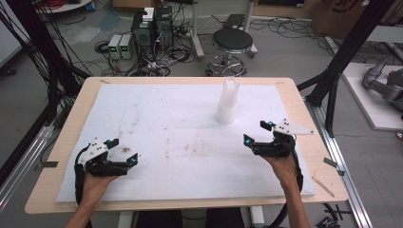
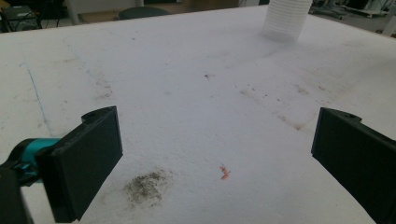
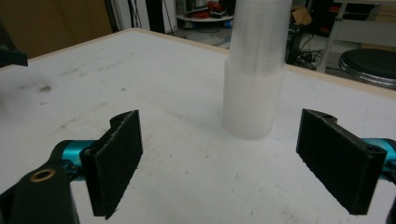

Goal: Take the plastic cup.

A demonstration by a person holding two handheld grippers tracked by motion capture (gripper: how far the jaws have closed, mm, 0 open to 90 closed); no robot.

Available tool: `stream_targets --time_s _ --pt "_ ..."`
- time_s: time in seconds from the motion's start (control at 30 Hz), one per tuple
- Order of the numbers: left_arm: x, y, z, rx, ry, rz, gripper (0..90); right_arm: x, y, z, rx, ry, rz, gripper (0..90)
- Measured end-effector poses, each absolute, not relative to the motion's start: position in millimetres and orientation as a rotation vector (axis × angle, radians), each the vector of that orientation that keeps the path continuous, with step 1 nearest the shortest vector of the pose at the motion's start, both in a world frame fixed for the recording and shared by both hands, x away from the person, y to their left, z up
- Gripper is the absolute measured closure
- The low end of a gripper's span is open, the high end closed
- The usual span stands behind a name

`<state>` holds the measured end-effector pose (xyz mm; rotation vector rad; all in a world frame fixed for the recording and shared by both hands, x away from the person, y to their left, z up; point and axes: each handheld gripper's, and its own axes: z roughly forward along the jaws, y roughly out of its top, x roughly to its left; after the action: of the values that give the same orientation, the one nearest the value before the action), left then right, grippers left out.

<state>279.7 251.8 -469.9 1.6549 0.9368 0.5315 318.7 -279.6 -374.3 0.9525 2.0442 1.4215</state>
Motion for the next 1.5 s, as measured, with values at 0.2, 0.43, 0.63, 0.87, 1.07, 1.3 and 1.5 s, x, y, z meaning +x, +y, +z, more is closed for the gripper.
stream_targets --time_s 0.2,0.43,0.63,0.87,1.07,1.3,1.5 --pt "280 252 -470 1.662 0.935 0.53 1.8 335 -279 -334 0.944 2.07 1.38 13.7" --pt "281 253 -470 1.656 0.947 0.523 1.8 359 -273 -305 0.956 2.094 1.353 13.0" --pt "282 253 -470 1.658 0.954 0.506 1.8 377 -261 -295 0.969 2.142 1.285 13.1" --pt "284 254 -470 1.658 0.973 0.487 1.8 402 -243 -281 0.955 2.172 1.208 13.1" --pt "284 254 -470 1.656 0.973 0.486 1.8 426 -227 -273 0.958 2.184 1.188 13.1" --pt "284 253 -470 1.657 0.972 0.492 1.8 453 -217 -264 0.994 2.161 1.212 13.1" --pt "284 253 -470 1.659 0.972 0.49 1.8 470 -211 -275 1.058 2.173 1.206 13.1"
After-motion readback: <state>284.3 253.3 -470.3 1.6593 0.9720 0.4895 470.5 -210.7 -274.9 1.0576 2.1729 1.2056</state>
